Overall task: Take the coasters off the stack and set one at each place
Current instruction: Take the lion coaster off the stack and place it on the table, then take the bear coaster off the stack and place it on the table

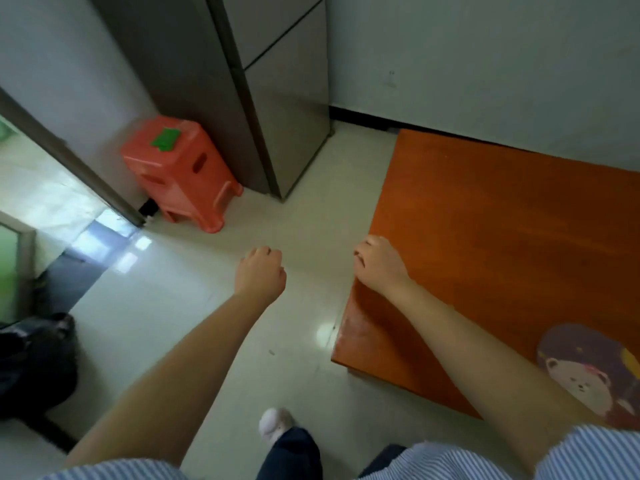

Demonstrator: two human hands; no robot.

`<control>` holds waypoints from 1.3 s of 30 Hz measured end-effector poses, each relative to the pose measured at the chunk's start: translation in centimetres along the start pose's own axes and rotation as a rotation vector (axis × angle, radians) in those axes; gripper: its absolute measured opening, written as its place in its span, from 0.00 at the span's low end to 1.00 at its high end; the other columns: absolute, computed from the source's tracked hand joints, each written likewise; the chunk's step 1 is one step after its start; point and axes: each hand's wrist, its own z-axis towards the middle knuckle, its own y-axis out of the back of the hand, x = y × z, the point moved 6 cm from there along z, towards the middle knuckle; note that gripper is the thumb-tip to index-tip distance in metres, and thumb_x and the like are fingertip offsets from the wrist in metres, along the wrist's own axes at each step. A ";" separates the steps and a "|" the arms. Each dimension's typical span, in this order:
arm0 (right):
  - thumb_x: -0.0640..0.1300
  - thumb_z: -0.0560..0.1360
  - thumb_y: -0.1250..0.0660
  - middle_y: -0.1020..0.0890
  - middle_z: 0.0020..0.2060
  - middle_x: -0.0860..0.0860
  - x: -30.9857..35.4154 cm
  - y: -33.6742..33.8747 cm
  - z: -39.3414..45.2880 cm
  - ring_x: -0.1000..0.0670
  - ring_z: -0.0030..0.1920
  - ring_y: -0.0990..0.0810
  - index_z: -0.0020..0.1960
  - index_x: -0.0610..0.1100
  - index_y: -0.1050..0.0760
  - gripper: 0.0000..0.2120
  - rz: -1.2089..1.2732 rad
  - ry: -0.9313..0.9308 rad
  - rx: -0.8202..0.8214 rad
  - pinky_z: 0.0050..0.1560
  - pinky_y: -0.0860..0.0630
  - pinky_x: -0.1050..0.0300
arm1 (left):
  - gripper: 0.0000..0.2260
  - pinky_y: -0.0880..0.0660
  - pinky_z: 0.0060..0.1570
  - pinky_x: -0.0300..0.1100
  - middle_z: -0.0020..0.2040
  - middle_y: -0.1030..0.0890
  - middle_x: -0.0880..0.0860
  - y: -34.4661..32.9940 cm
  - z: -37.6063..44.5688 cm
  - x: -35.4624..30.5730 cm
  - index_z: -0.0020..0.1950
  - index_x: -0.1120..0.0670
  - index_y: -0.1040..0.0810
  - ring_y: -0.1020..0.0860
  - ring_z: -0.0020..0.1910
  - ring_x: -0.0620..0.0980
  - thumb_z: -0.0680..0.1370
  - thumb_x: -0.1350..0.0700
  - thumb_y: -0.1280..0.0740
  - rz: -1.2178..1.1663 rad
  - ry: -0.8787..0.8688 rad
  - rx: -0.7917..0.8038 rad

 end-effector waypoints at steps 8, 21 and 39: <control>0.39 0.75 0.40 0.22 0.52 0.36 9.6 -1.8 12.8 0.38 0.56 0.25 0.51 0.35 0.22 0.11 0.014 -0.077 -0.032 0.54 0.26 0.47 | 0.11 0.28 0.52 0.49 0.54 0.22 0.58 4.9 9.5 11.3 0.55 0.57 0.23 0.27 0.57 0.59 0.76 0.57 0.41 0.076 -0.078 -0.024; 0.40 0.75 0.40 0.22 0.55 0.37 4.1 3.9 30.5 0.37 0.57 0.26 0.54 0.35 0.23 0.12 0.038 -0.282 -0.156 0.57 0.26 0.46 | 0.13 0.29 0.55 0.52 0.58 0.24 0.60 10.3 32.3 5.9 0.58 0.59 0.26 0.28 0.59 0.61 0.76 0.57 0.42 0.242 -0.382 0.018; 0.39 0.76 0.41 0.23 0.57 0.40 -19.6 13.1 17.5 0.40 0.59 0.28 0.56 0.38 0.25 0.11 0.101 -1.150 -0.556 0.59 0.27 0.47 | 0.13 0.27 0.54 0.51 0.56 0.23 0.61 5.7 39.4 -32.4 0.57 0.58 0.24 0.26 0.57 0.61 0.76 0.57 0.41 0.297 -1.382 0.150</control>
